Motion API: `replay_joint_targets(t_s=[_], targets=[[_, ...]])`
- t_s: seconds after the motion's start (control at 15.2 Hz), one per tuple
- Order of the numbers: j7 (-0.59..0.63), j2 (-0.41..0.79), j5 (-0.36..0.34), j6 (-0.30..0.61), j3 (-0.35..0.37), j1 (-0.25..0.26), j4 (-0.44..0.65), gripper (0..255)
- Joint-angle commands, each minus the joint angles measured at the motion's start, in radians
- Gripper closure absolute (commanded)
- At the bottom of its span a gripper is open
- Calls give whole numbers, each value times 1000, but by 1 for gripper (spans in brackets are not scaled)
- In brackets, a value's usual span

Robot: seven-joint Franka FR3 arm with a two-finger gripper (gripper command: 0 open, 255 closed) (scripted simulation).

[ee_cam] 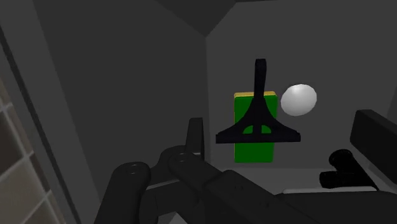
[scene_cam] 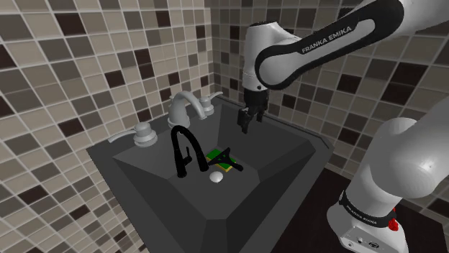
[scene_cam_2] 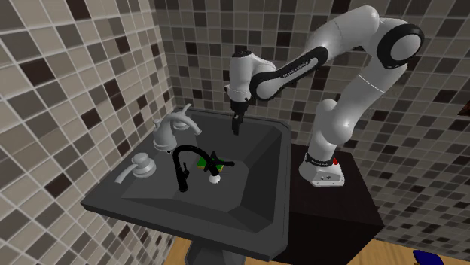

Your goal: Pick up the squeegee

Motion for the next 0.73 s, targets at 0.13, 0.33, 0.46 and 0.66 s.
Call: replay_joint_targets(t_s=[0.13, 0.33, 0.46, 0.66], targets=[[61, 157, -31, 133, 36, -8, 13, 0], [113, 280, -72, 223, 58, -18, 34, 0], [154, 364, -110, 276, 68, -24, 55, 0], [224, 494, -180, 345, 73, -28, 99, 0]])
